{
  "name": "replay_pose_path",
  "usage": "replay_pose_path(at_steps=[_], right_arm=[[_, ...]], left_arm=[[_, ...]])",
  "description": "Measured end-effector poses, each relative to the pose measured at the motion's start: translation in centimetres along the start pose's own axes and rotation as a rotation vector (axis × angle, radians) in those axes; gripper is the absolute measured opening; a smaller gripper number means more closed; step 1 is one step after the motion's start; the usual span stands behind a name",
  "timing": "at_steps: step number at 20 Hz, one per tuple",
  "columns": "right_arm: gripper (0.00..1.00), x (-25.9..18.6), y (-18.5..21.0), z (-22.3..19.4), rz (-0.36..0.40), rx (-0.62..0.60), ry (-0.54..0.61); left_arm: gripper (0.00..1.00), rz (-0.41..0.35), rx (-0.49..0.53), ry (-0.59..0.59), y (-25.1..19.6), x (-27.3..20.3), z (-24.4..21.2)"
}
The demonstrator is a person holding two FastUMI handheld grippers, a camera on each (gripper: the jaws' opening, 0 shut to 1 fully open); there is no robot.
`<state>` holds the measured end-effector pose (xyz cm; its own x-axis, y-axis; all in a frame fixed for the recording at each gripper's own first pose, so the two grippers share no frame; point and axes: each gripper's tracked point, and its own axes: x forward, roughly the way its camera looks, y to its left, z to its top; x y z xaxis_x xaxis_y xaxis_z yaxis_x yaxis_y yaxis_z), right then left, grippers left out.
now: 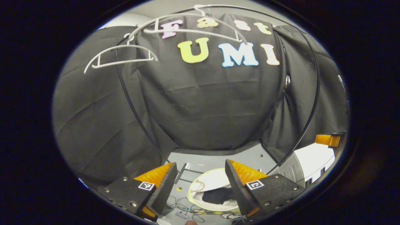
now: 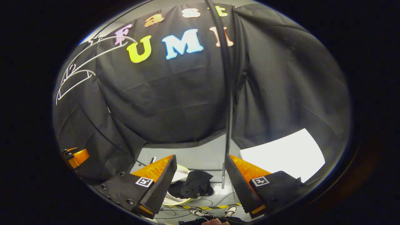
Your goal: Grasp the clothes on the hanger with both hands and then place them into the laundry hamper below.
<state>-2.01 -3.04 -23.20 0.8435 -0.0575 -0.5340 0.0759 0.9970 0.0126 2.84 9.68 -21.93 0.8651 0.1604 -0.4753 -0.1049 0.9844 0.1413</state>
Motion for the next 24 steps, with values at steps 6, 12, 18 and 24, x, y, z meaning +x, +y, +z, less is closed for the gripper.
replay_pose_path(at_steps=[6,12,18,24], right_arm=[[0.98,-3.7,-4.2,5.0,-0.006,0.076,-0.16],[0.98,-7.6,-5.7,13.0,-0.017,0.118,-0.411],[0.95,-10.6,-5.1,17.3,-0.102,0.042,-0.541],[0.98,-13.6,-2.3,19.1,-0.111,0.015,-0.65]], left_arm=[[0.9,0.05,-0.049,-0.15,-2.8,-6.0,7.4],[0.9,0.026,-0.078,-0.354,-5.0,-10.8,15.0],[0.9,-0.047,-0.144,-0.518,-3.8,-13.5,22.0],[0.89,-0.032,-0.127,-0.651,1.2,-15.6,24.5]])
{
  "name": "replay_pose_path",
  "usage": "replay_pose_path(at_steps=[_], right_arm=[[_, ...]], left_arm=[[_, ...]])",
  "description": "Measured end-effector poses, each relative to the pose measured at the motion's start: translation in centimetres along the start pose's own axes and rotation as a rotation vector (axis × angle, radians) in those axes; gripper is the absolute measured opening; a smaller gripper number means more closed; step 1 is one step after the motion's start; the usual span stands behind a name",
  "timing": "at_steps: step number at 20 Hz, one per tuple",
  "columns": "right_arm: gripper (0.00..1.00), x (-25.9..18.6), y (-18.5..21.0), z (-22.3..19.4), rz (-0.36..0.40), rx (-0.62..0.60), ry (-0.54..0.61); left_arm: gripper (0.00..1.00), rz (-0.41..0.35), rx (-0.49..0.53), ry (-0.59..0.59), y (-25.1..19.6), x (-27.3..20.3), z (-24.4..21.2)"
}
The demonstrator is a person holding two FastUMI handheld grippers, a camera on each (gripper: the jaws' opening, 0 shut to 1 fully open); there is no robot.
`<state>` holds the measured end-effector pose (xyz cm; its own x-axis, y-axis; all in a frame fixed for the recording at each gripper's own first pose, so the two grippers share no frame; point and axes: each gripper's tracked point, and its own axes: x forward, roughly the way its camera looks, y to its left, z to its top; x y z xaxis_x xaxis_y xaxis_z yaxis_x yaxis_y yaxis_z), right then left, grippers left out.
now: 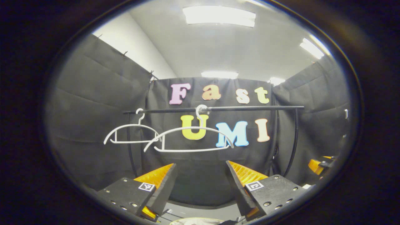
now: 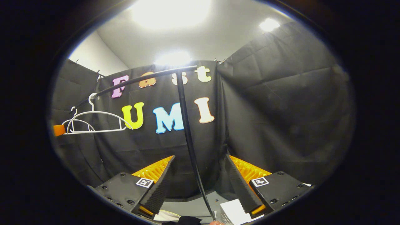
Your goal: Grasp the clothes on the hanger with both hands and then place them into the laundry hamper below.
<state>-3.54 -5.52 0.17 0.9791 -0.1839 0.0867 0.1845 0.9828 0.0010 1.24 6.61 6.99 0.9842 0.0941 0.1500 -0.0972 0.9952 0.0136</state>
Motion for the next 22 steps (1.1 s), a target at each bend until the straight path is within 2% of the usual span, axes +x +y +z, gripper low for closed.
replay_pose_path(at_steps=[3,9,13,17,22], right_arm=[[0.97,-1.2,0.1,0.6,-0.029,-0.016,-0.048],[0.98,-3.0,1.1,-0.7,-0.04,-0.051,-0.032],[0.98,-4.3,1.6,-1.1,-0.024,-0.042,-0.015],[0.98,-5.0,0.7,-1.4,-0.064,-0.057,-0.002],[0.98,-5.3,0.8,-1.7,-0.077,-0.051,-0.002]], left_arm=[[0.89,-0.006,0.022,0.013,0.1,-0.4,-1.6],[0.9,-0.111,-0.037,0.077,-2.1,-0.6,-5.7],[0.89,-0.121,-0.043,0.054,-1.9,-0.1,-5.8],[0.89,-0.13,-0.048,0.065,-2.0,0.2,-6.7],[0.89,-0.101,-0.049,0.096,-1.5,0.4,-8.3]])
